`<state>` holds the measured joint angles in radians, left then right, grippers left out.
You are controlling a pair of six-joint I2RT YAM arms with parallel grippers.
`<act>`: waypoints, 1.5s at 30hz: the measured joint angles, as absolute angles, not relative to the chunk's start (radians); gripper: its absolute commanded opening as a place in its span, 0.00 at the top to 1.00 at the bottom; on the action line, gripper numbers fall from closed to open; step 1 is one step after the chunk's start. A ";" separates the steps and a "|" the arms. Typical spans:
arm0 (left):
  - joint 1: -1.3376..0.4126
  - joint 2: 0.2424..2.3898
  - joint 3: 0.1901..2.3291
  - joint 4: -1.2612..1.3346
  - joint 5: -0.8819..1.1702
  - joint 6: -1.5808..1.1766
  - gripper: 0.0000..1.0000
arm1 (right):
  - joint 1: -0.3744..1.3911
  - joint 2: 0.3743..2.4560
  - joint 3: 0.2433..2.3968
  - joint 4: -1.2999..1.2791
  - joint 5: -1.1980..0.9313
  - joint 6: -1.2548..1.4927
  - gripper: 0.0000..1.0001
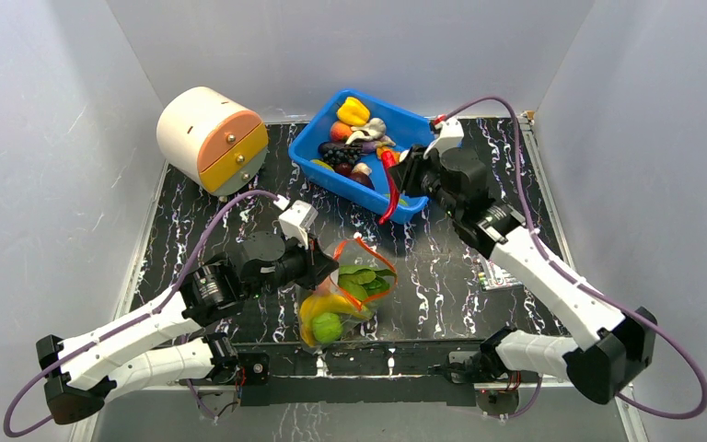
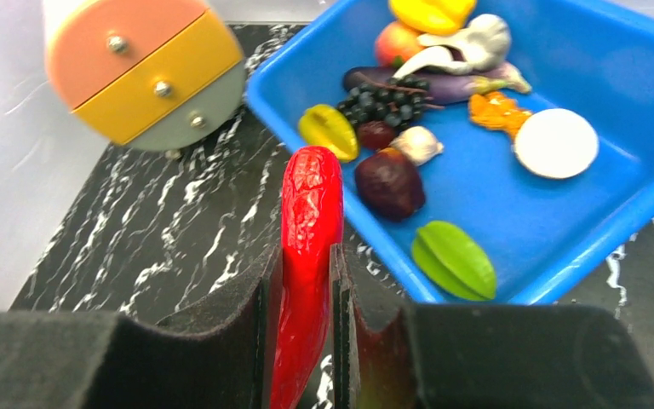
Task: Place the food in the zip-top bag and seal the zipper
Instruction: Place the fake vegetable in the zipper food storage bag.
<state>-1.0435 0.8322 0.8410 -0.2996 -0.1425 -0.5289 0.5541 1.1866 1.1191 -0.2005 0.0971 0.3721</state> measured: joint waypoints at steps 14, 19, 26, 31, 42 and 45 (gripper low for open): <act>-1.044 0.838 0.842 -0.286 -0.134 -0.546 1.00 | 0.704 0.915 0.937 -0.244 0.015 0.468 0.85; -1.044 0.844 0.842 -0.282 -0.130 -0.555 1.00 | 0.750 0.887 0.884 -0.243 0.007 0.532 0.85; -1.044 0.844 0.842 -0.277 -0.127 -0.562 1.00 | 0.812 0.899 0.853 -0.258 -0.045 0.583 0.84; -1.044 0.844 0.842 -0.276 -0.127 -0.562 1.00 | 0.824 0.920 0.853 -0.278 -0.122 0.587 0.84; -1.044 0.844 0.842 -0.276 -0.126 -0.562 1.00 | 0.831 0.923 0.831 -0.337 -0.210 0.585 0.84; -1.044 0.844 0.842 -0.276 -0.126 -0.562 1.00 | 0.831 0.923 0.831 -0.365 -0.213 0.577 0.84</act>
